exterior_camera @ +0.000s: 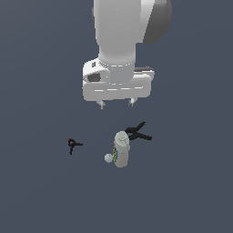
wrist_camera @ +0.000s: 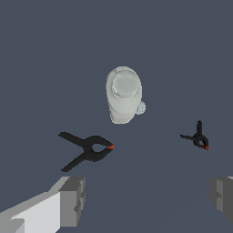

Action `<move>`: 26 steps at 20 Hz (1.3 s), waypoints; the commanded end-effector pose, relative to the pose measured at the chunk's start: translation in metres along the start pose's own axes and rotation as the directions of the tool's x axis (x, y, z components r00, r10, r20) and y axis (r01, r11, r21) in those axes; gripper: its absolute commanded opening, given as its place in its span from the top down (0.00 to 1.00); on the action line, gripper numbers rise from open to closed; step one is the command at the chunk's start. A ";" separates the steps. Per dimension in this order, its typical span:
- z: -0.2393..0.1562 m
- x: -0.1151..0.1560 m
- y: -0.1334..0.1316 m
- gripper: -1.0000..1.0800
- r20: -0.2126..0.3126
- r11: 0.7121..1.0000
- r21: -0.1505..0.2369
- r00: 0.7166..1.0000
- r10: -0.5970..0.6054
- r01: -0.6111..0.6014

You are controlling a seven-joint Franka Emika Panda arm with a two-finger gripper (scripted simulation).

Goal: Pick up a designated object from a clutter of objects.

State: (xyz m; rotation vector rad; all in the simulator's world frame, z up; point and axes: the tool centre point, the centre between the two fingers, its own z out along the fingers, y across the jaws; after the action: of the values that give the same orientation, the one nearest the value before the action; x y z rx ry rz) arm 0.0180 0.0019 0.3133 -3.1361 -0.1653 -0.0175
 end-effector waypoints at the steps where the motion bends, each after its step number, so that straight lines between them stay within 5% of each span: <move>1: 0.009 0.003 0.010 0.04 0.002 1.000 -0.005 1.000 -0.024 0.024; 13: 0.081 0.015 0.087 0.04 0.021 0.976 -0.026 0.976 -0.215 0.216; 26: 0.171 0.005 0.174 0.04 0.032 0.898 -0.015 0.898 -0.440 0.440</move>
State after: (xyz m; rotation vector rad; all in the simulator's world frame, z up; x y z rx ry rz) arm 0.0444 -0.1602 0.1531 -3.0562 -0.8325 0.0254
